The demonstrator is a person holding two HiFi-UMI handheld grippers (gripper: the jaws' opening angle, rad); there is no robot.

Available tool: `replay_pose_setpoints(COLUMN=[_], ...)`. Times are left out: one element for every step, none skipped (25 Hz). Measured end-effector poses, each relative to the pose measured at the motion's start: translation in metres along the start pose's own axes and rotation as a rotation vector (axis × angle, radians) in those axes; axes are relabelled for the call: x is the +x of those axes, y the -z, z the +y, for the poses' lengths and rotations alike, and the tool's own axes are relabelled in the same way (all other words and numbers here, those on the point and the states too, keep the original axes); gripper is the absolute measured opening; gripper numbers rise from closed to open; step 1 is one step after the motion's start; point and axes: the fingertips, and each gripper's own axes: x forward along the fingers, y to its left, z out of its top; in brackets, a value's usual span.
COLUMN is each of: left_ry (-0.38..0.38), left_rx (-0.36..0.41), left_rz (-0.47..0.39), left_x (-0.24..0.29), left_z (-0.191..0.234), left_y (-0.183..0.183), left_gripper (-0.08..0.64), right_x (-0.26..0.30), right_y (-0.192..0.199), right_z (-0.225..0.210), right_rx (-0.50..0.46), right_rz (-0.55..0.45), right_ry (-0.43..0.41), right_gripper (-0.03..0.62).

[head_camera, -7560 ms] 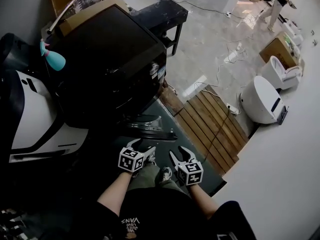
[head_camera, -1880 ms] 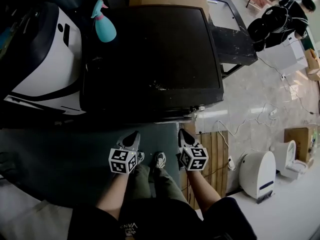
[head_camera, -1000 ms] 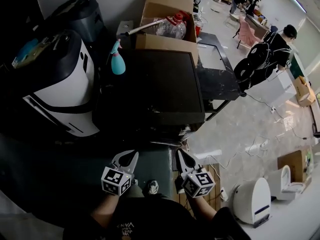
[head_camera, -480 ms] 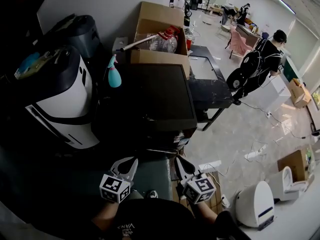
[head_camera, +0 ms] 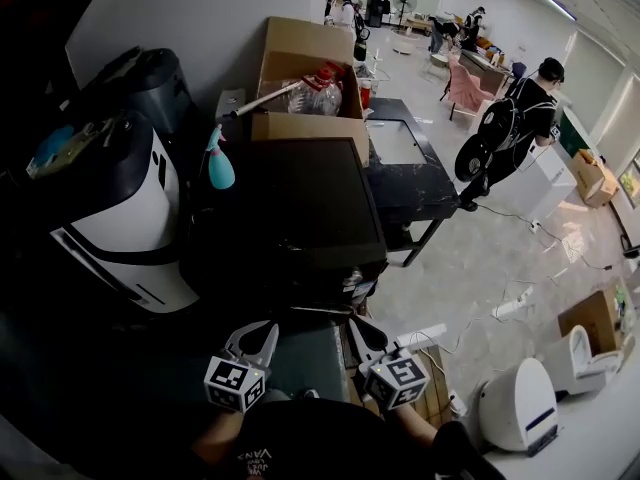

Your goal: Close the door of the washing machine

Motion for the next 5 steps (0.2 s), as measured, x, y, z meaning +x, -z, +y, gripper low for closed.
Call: replay_pose_setpoints(left_ry=[-0.001, -0.001, -0.001, -0.002, -0.002], left_rx=[-0.003, -0.006, -0.01, -0.013, -0.016], left_rz=[0.001, 0.001, 0.002, 0.004, 0.006], left_x=[0.0004, 0.0007, 0.0009, 0.0009, 0.0009], left_z=[-0.0004, -0.0005, -0.0006, -0.0006, -0.0006], left_y=[0.0004, 0.0011, 0.002, 0.0031, 0.0041], left_gripper=[0.011, 0.011, 0.011, 0.011, 0.011], right_x=[0.0001, 0.0002, 0.0003, 0.0004, 0.0005], right_y=[0.0004, 0.0007, 0.0008, 0.0009, 0.0009], right_z=[-0.0005, -0.0008, -0.001, -0.001, -0.0009], right_rx=[-0.001, -0.002, -0.003, -0.004, -0.004], right_rz=[0.001, 0.002, 0.002, 0.002, 0.002], right_ry=[0.0, -0.001, -0.002, -0.003, -0.004], right_gripper=[-0.002, -0.002, -0.002, -0.002, -0.002])
